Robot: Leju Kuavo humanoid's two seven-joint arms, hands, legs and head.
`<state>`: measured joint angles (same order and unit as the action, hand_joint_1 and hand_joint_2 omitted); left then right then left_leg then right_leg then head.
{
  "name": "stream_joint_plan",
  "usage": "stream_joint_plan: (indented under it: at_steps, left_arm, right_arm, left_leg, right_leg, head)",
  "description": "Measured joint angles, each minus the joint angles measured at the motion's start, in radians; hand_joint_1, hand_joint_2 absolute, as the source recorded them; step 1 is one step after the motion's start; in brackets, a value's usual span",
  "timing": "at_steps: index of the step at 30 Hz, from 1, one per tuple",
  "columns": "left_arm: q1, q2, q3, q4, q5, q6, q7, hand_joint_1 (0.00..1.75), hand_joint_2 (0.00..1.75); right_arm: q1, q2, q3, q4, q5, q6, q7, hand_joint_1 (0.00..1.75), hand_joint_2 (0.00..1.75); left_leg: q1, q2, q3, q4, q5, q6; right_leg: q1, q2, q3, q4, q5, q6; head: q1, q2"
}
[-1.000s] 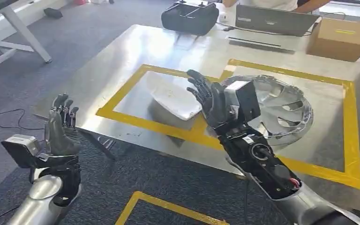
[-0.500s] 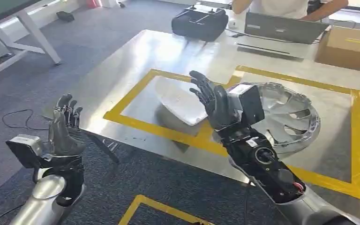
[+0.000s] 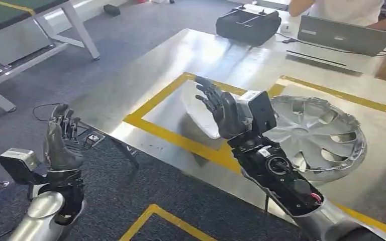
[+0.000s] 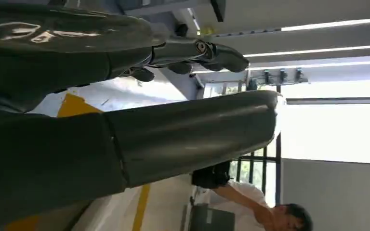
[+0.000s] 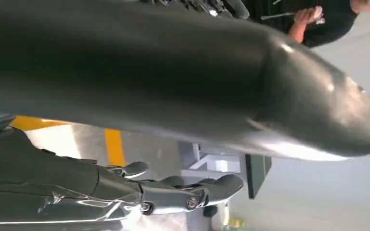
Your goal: Take the parts from the cabinet and place them on the table.
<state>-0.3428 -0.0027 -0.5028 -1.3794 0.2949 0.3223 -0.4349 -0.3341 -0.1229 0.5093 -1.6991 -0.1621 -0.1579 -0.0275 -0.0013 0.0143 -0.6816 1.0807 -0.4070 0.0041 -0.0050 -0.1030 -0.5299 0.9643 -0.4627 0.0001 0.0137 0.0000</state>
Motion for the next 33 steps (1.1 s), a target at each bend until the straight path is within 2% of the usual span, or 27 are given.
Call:
stream_joint_plan:
  at_steps: [1,2,5,6,7,8,9,11,12,13,14,15,16,17,18,20,22,23,24,25,26,27,28,29,31,32,33]
  left_arm:
    - [-0.001,0.000,0.000,-0.002,0.000,0.000,0.000,0.00,0.00]
    - [-0.005,0.000,0.000,-0.003,0.000,0.000,0.000,0.00,0.00]
    - [-0.006,0.000,0.000,-0.005,0.000,-0.001,0.000,0.00,0.00]
    - [-0.005,0.000,0.000,-0.008,0.000,-0.001,0.000,0.00,0.00]
    - [-0.003,-0.001,0.000,-0.010,-0.001,-0.001,-0.001,0.00,0.00]
    - [-0.007,-0.002,0.000,-0.011,0.000,0.000,-0.002,0.00,0.00]
    - [-0.008,-0.003,0.000,-0.011,0.000,-0.001,-0.002,0.00,0.00]
    - [-0.004,-0.006,0.000,-0.011,0.000,-0.001,-0.002,0.00,0.00]
    - [-0.002,-0.006,0.000,-0.011,0.000,-0.001,-0.001,0.00,0.00]
    - [-0.001,-0.006,0.000,-0.011,0.000,-0.001,-0.001,0.00,0.00]
    - [-0.001,-0.006,0.000,-0.011,0.000,-0.001,-0.001,0.00,0.00]
    - [-0.001,-0.006,0.000,-0.011,0.000,-0.001,-0.001,0.00,0.00]
    - [-0.001,-0.006,0.000,-0.011,0.000,-0.001,-0.001,0.00,0.00]
    - [0.000,-0.006,0.000,-0.011,0.000,-0.001,-0.001,0.00,0.00]
    - [-0.004,-0.006,0.000,-0.011,0.000,-0.001,-0.001,0.00,0.00]
    - [-0.001,-0.006,0.000,-0.012,0.000,-0.001,0.000,0.00,0.00]
    - [0.002,-0.004,0.000,-0.012,0.000,-0.001,0.000,0.00,0.00]
    - [0.001,-0.003,0.000,-0.012,0.000,-0.001,0.000,0.00,0.00]
    - [-0.002,-0.003,0.000,-0.012,0.000,-0.001,0.000,0.00,0.00]
    - [-0.004,-0.003,0.000,-0.012,0.000,-0.001,0.000,0.00,0.00]
    - [-0.002,-0.005,0.000,-0.012,0.000,-0.001,0.000,0.00,0.00]
    - [0.000,-0.004,0.000,-0.012,0.000,-0.001,0.000,0.00,0.00]
    - [0.002,-0.004,0.000,-0.012,0.000,-0.001,0.000,0.00,0.00]
    - [0.002,-0.003,0.000,-0.012,0.000,-0.001,0.000,0.00,0.00]
    - [0.002,-0.003,0.000,-0.012,0.000,-0.001,0.000,0.00,0.00]
    - [0.000,-0.003,0.000,-0.012,0.000,-0.001,0.000,0.00,0.00]
    - [-0.003,-0.003,0.000,-0.012,0.000,-0.001,0.000,0.00,0.00]
  right_arm:
    - [0.000,0.000,0.000,0.000,0.000,0.000,0.000,0.00,0.00]
    - [0.000,0.000,0.000,-0.001,0.000,0.000,0.000,0.00,0.00]
    - [0.000,-0.001,0.001,-0.002,-0.001,0.001,0.000,0.00,0.00]
    - [-0.002,-0.001,0.001,-0.004,-0.001,0.002,0.000,0.00,0.00]
    - [-0.001,-0.002,0.000,-0.005,-0.001,0.002,0.000,0.00,0.00]
    - [-0.002,-0.002,0.000,-0.007,-0.001,0.002,-0.001,0.00,0.00]
    - [-0.002,-0.003,0.000,-0.008,-0.001,0.002,-0.001,0.00,0.00]
    - [0.003,-0.005,0.000,-0.008,-0.001,0.002,0.000,0.00,0.00]
    - [0.005,-0.005,0.001,-0.008,-0.001,0.002,0.000,0.00,0.00]
    - [0.006,-0.005,0.001,-0.008,-0.001,0.002,0.000,0.00,0.00]
    - [0.006,-0.005,0.001,-0.008,-0.001,0.002,0.000,0.00,0.00]
    - [0.006,-0.005,0.000,-0.008,-0.001,0.002,0.000,0.00,0.00]
    - [0.005,-0.005,0.000,-0.008,-0.001,0.002,0.000,0.00,0.00]
    - [0.006,-0.007,0.000,-0.008,-0.001,0.002,0.000,0.00,0.00]
    - [0.006,-0.009,0.001,-0.008,-0.001,0.002,0.000,0.00,0.00]
    - [0.006,-0.009,0.002,-0.010,-0.001,0.002,0.000,0.00,0.00]
    - [0.002,-0.009,0.001,-0.010,-0.001,0.002,0.000,0.00,0.00]
    - [0.002,-0.009,0.001,-0.011,-0.001,0.002,0.000,0.00,0.00]
    - [0.002,-0.009,0.001,-0.011,-0.001,0.002,-0.002,0.00,0.00]
    - [0.002,-0.009,0.001,-0.011,-0.001,0.002,-0.001,0.00,0.00]
    - [0.003,-0.009,0.001,-0.011,-0.001,0.002,0.000,0.00,0.00]
    - [0.003,-0.009,0.001,-0.011,-0.001,0.002,0.000,0.00,0.00]
    - [0.003,-0.009,0.001,-0.011,-0.001,0.002,0.000,0.00,0.00]
    - [0.003,-0.009,0.001,-0.011,-0.001,0.002,0.000,0.00,0.00]
    - [0.002,-0.009,0.001,-0.011,-0.001,0.002,0.000,0.00,0.00]
    - [0.002,-0.009,0.001,-0.011,-0.001,0.002,0.000,0.00,0.00]
    - [0.001,-0.009,0.001,-0.011,-0.001,0.002,0.000,0.00,0.00]
  left_leg:
    - [-0.014,0.049,0.052,-0.091,0.029,0.013]
    - [-0.033,0.087,0.066,-0.121,0.013,0.018]
    - [-0.033,0.039,0.061,-0.122,0.013,0.022]
    - [-0.025,0.020,0.070,-0.135,0.017,0.026]
    - [-0.016,0.010,0.079,-0.141,0.020,0.028]
    - [-0.009,-0.001,0.083,-0.140,0.019,0.034]
    - [-0.008,-0.015,0.084,-0.140,0.018,0.036]
    - [-0.007,-0.045,0.085,-0.140,0.015,0.038]
    - [-0.007,-0.063,0.086,-0.139,0.015,0.038]
    - [-0.006,-0.079,0.088,-0.138,0.013,0.037]
    - [-0.004,-0.096,0.092,-0.136,0.010,0.033]
    - [-0.002,-0.114,0.097,-0.132,0.005,0.029]
    - [0.001,-0.128,0.105,-0.126,-0.003,0.025]
    - [0.002,-0.139,0.104,-0.124,-0.009,0.019]
    - [0.001,-0.151,0.095,-0.116,-0.008,0.015]
    - [0.009,-0.171,0.077,-0.116,0.000,0.003]
    - [0.006,-0.187,0.072,-0.116,-0.002,-0.005]
    - [-0.001,-0.116,0.067,-0.095,-0.017,-0.008]
    - [-0.003,-0.058,0.041,-0.040,-0.045,-0.014]
    - [0.000,-0.032,-0.005,0.048,-0.084,-0.020]
    - [0.001,-0.023,-0.056,0.142,-0.118,-0.023]
    - [0.002,-0.021,-0.097,0.210,-0.135,-0.025]
    - [0.002,-0.021,-0.117,0.232,-0.126,-0.025]
    - [0.002,-0.021,-0.105,0.199,-0.096,-0.025]
    - [0.000,-0.001,-0.012,0.011,0.002,-0.017]
    - [-0.004,0.039,0.041,-0.087,0.038,-0.009]
    - [-0.021,0.070,0.056,-0.118,0.020,-0.006]
  right_leg:
    - [0.001,-0.011,0.007,-0.001,-0.005,0.001]
    - [0.009,-0.019,0.009,0.000,-0.011,0.007]
    - [0.007,-0.057,0.019,-0.007,-0.018,0.016]
    - [0.015,-0.075,0.028,-0.008,-0.026,0.024]
    - [0.004,-0.015,0.018,0.008,-0.039,0.028]
    - [0.000,0.052,-0.003,0.063,-0.070,0.029]
    - [0.001,0.085,-0.041,0.145,-0.106,0.032]
    - [-0.003,0.104,-0.141,0.329,-0.177,0.039]
    - [-0.003,0.104,-0.172,0.371,-0.179,0.041]
    - [-0.005,0.104,-0.175,0.359,-0.155,0.041]
    - [-0.006,0.104,-0.154,0.295,-0.104,0.041]
    - [-0.007,0.109,-0.113,0.195,-0.039,0.041]
    - [-0.011,0.129,-0.066,0.084,0.024,0.043]
    - [-0.018,0.183,-0.040,0.036,0.022,0.044]
    - [-0.020,0.208,-0.031,0.020,0.022,0.045]
    - [-0.013,0.188,-0.028,0.013,0.012,0.036]
    - [-0.019,0.162,-0.022,0.005,0.014,0.026]
    - [-0.018,0.148,-0.013,-0.001,0.015,0.016]
    - [-0.015,0.134,-0.011,-0.005,0.014,0.010]
    - [-0.011,0.118,-0.010,-0.005,0.012,0.007]
    - [-0.010,0.102,-0.009,-0.005,0.010,0.004]
    - [-0.009,0.086,-0.008,-0.005,0.008,0.001]
    - [-0.009,0.069,-0.006,-0.005,0.005,0.000]
    - [-0.009,0.056,-0.003,-0.005,0.002,0.001]
    - [-0.008,0.029,0.012,-0.005,-0.008,0.003]
    - [-0.007,0.018,0.019,-0.006,-0.014,0.005]
    - [0.003,0.011,0.020,-0.004,-0.020,0.011]
  head:
    - [-0.001,0.000]
    - [-0.003,0.000]
    - [0.000,0.000]
    - [0.002,0.000]
    - [0.003,0.000]
    - [0.004,0.000]
    - [0.016,0.000]
    - [0.028,0.000]
    - [0.030,0.000]
    - [0.032,0.000]
    - [0.033,0.000]
    - [0.035,0.000]
    - [0.039,0.000]
    - [0.042,0.000]
    - [0.037,0.000]
    - [0.037,0.000]
    - [0.037,0.000]
    - [0.032,0.000]
    - [0.016,0.000]
    - [0.010,0.000]
    - [0.012,0.000]
    - [0.011,0.000]
    - [0.007,0.000]
    - [0.005,0.000]
    - [0.004,0.000]
    - [0.003,0.000]
    - [0.000,0.000]
